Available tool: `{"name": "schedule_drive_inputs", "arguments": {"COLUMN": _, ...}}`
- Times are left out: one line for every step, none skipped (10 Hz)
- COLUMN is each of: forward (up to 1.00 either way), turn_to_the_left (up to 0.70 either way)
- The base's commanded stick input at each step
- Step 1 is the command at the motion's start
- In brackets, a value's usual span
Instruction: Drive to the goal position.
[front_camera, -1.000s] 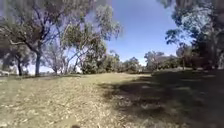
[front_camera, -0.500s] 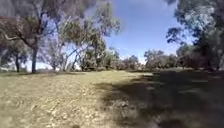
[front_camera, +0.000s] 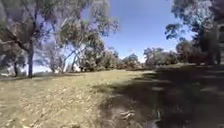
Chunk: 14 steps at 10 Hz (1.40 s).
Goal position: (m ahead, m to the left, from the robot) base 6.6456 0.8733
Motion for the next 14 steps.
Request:
{"name": "schedule_drive_inputs", "arguments": {"forward": 1.00, "turn_to_the_left": 0.00}}
{"name": "schedule_drive_inputs", "arguments": {"forward": 1.00, "turn_to_the_left": 0.00}}
{"name": "schedule_drive_inputs", "arguments": {"forward": 1.00, "turn_to_the_left": 0.00}}
{"name": "schedule_drive_inputs", "arguments": {"forward": 1.00, "turn_to_the_left": 0.00}}
{"name": "schedule_drive_inputs", "arguments": {"forward": 1.00, "turn_to_the_left": 0.00}}
{"name": "schedule_drive_inputs", "arguments": {"forward": 1.00, "turn_to_the_left": 0.00}}
{"name": "schedule_drive_inputs", "arguments": {"forward": 1.00, "turn_to_the_left": 0.00}}
{"name": "schedule_drive_inputs", "arguments": {"forward": 1.00, "turn_to_the_left": 0.00}}
{"name": "schedule_drive_inputs", "arguments": {"forward": 1.00, "turn_to_the_left": 0.00}}
{"name": "schedule_drive_inputs", "arguments": {"forward": 1.00, "turn_to_the_left": 0.00}}
{"name": "schedule_drive_inputs", "arguments": {"forward": 1.00, "turn_to_the_left": 0.00}}
{"name": "schedule_drive_inputs", "arguments": {"forward": 1.00, "turn_to_the_left": 0.00}}
{"name": "schedule_drive_inputs", "arguments": {"forward": 1.00, "turn_to_the_left": 0.00}}
{"name": "schedule_drive_inputs", "arguments": {"forward": 1.00, "turn_to_the_left": 0.00}}
